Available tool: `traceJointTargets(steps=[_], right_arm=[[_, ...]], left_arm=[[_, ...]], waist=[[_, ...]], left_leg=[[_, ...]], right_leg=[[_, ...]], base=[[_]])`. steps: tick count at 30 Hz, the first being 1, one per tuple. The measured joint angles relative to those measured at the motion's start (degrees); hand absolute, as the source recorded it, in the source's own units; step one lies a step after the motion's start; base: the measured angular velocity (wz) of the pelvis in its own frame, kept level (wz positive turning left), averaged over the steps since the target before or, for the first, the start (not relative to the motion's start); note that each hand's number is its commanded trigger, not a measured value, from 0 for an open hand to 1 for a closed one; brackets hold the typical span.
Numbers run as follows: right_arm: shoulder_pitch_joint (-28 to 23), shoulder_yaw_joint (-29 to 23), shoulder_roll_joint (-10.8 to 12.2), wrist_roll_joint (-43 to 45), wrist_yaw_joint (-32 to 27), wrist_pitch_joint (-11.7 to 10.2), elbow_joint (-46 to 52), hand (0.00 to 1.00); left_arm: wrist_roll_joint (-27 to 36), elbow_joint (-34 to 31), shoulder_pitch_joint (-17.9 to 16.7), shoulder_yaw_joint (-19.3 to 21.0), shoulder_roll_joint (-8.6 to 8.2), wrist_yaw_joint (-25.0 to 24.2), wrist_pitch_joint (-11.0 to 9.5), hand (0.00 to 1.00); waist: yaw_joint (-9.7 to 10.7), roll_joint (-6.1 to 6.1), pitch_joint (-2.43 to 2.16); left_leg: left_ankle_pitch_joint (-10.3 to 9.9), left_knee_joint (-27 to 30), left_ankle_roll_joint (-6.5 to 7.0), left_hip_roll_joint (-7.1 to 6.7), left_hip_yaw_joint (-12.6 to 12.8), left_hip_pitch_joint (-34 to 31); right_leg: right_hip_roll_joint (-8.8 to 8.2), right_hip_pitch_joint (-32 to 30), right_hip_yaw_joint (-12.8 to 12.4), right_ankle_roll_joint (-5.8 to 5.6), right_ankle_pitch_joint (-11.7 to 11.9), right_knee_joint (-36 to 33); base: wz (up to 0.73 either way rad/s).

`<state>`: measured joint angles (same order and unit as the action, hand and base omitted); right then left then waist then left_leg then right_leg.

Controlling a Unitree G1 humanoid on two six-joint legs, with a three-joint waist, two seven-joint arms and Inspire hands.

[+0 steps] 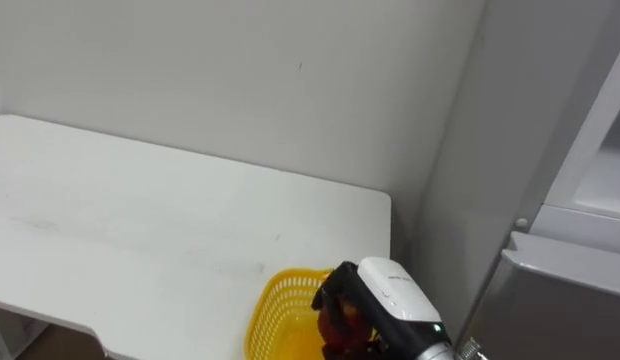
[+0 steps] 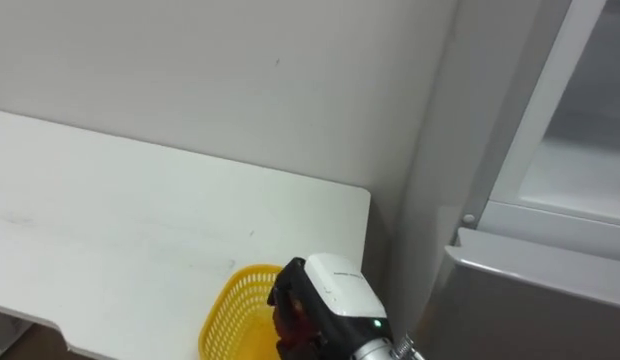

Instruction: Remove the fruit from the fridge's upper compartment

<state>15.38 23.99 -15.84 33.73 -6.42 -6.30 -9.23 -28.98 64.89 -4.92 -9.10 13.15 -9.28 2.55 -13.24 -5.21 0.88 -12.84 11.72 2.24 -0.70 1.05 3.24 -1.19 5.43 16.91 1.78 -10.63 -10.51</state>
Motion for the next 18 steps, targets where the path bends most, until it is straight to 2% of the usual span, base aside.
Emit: traceJointTargets(steps=[3,18], right_arm=[[0.0,0.0,0.0,-0.4,0.0,0.0,-0.2,0.00],[0.0,0.0,0.2,-0.4,0.0,0.1,-0.2,0.00]], left_arm=[[0.0,-0.5,0.0,0.1,0.00,0.0,0.0,0.00],[-0.5,-0.8,-0.2,1.1,-0.22,0.2,0.0,0.00]], waist=[[-0.1,0.18,-0.27],[0.0,-0.53,-0.39]], left_leg=[[0.1,0.0,-0.01,0.00,0.2,0.4],[0.2,0.2,-0.08,-0.08,0.0,0.0]], right_leg=[[0.03,0.2,-0.5,0.00,0.0,0.0],[-0.02,0.2,-0.8,0.00,0.0,-0.1]], base=[[-0.04],[0.00]])
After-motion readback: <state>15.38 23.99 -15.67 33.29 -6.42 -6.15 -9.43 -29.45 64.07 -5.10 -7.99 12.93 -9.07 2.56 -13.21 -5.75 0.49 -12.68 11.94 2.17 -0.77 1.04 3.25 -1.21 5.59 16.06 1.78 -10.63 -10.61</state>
